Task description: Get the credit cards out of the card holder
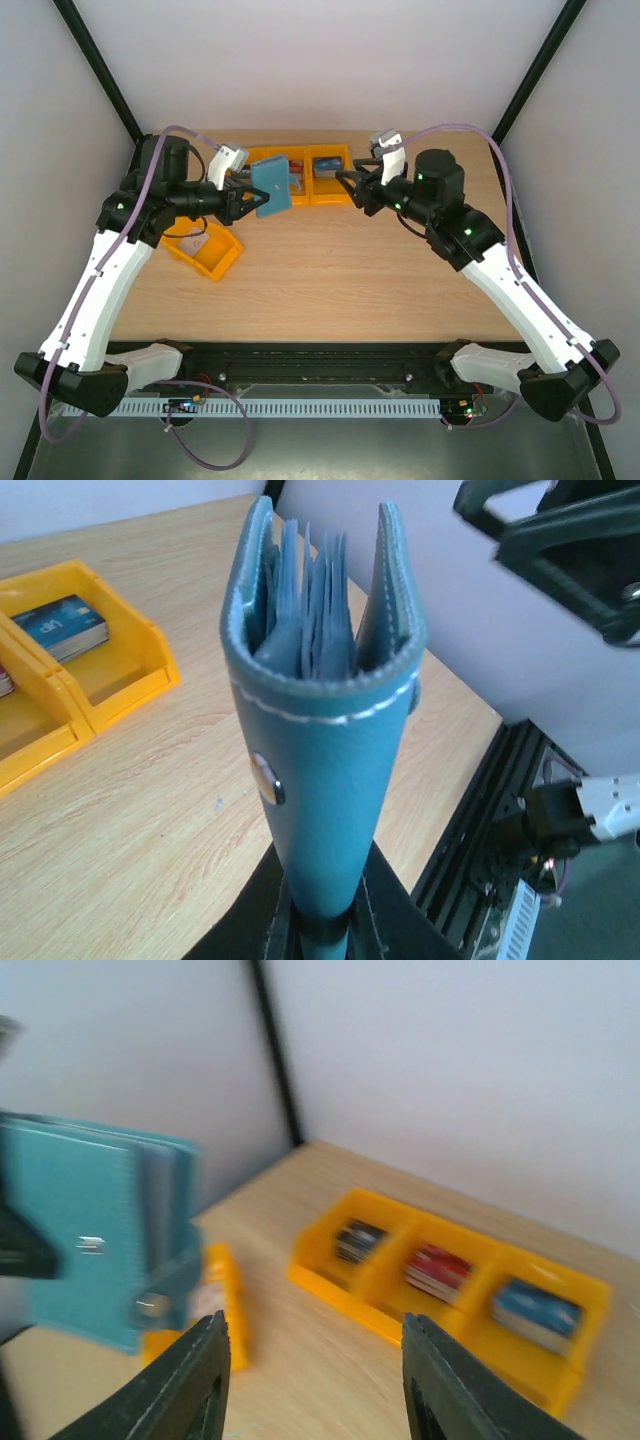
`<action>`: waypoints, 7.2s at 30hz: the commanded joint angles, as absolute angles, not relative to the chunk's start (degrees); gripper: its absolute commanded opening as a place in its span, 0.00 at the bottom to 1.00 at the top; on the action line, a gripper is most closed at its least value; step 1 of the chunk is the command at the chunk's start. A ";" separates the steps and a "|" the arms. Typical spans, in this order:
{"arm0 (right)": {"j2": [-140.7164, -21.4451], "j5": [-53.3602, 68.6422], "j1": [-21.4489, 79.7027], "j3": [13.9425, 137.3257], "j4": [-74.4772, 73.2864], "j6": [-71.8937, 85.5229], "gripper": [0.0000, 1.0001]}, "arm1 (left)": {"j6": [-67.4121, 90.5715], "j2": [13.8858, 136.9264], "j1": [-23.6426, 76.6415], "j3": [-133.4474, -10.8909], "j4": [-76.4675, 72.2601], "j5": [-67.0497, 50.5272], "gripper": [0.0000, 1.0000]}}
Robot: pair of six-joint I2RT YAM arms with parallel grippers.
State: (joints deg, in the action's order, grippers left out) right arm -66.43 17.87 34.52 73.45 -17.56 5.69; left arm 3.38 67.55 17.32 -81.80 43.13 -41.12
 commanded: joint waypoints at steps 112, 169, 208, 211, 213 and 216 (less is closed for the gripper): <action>-75.03 26.16 53.11 83.77 -14.88 15.33 0.02 | -12.06 62.89 12.36 -85.75 46.58 -33.33 0.62; -74.40 47.98 50.91 74.00 3.58 18.48 0.02 | 3.37 60.82 10.98 -73.17 38.86 -50.68 0.38; -70.32 52.34 45.10 65.10 10.90 17.43 0.22 | -4.60 60.38 8.35 -81.11 46.49 -61.36 0.02; -70.33 53.03 45.14 65.65 8.98 15.90 0.19 | -5.18 60.47 8.35 -81.50 46.76 -60.90 0.02; -70.02 52.39 45.04 65.77 7.38 14.60 0.12 | -5.85 60.47 8.33 -81.72 47.35 -60.41 0.02; -70.03 52.02 45.03 66.06 7.16 14.95 0.02 | -5.90 60.35 8.35 -81.49 47.47 -60.64 0.02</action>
State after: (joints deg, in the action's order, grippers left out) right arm -72.20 50.37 45.01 65.28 7.77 16.84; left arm -4.89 60.51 8.82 -79.99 46.83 -61.76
